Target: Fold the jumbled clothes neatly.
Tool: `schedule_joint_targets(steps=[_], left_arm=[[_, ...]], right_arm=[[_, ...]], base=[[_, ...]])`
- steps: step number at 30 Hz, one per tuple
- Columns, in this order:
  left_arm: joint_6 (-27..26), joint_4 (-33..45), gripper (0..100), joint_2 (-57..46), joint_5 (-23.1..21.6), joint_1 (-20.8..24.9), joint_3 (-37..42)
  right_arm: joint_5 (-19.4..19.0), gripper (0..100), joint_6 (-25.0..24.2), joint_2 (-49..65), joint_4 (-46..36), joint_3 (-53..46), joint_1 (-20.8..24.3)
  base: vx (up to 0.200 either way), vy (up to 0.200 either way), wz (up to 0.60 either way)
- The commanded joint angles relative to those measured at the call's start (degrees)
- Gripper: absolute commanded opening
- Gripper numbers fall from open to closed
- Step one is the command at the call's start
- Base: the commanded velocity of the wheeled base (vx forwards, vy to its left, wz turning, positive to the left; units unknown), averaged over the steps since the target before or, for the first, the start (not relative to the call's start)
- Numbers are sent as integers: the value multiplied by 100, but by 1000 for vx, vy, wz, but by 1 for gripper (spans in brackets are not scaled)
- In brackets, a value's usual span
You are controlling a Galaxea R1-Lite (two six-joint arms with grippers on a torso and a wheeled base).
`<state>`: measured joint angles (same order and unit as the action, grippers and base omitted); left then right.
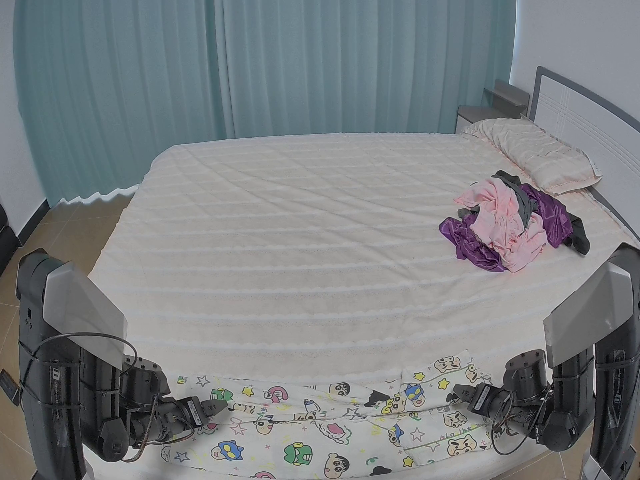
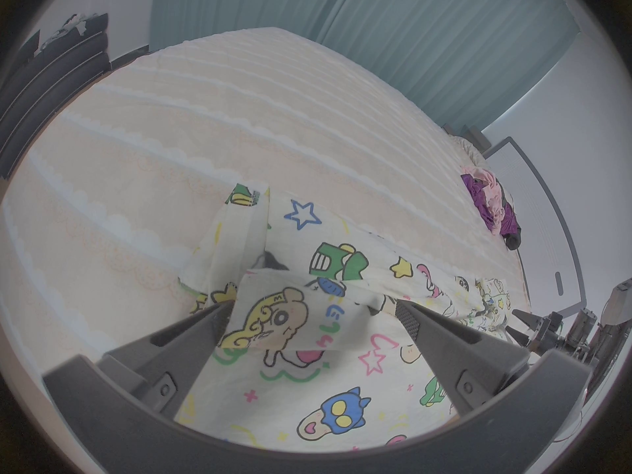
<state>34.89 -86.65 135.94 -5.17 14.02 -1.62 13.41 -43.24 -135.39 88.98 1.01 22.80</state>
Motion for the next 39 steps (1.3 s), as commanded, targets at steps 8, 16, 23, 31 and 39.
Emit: schedule_joint_targets(steps=[8, 16, 23, 31, 39], left_arm=[[-70, -335, 0, 363, 280, -40, 22], [-61, -335, 0, 73, 288, -180, 13], [62, -335, 0, -551, 280, -215, -14], [141, -335, 0, -797, 271, -435, -137], [176, -335, 0, -823, 236, -611, -260]], right_arm=[[21, 100, 0, -5, 102, -101, 23], [21, 100, -9, 56, 102, -101, -12], [-67, 100, -264, 153, 102, -48, -56], [-330, 100, -545, 83, 102, 13, -56], [-383, 100, -765, -93, 93, 233, -126]], base=[[0, 0, 0], [0, 0, 0], [0, 0, 0], [0, 0, 0], [0, 0, 0]])
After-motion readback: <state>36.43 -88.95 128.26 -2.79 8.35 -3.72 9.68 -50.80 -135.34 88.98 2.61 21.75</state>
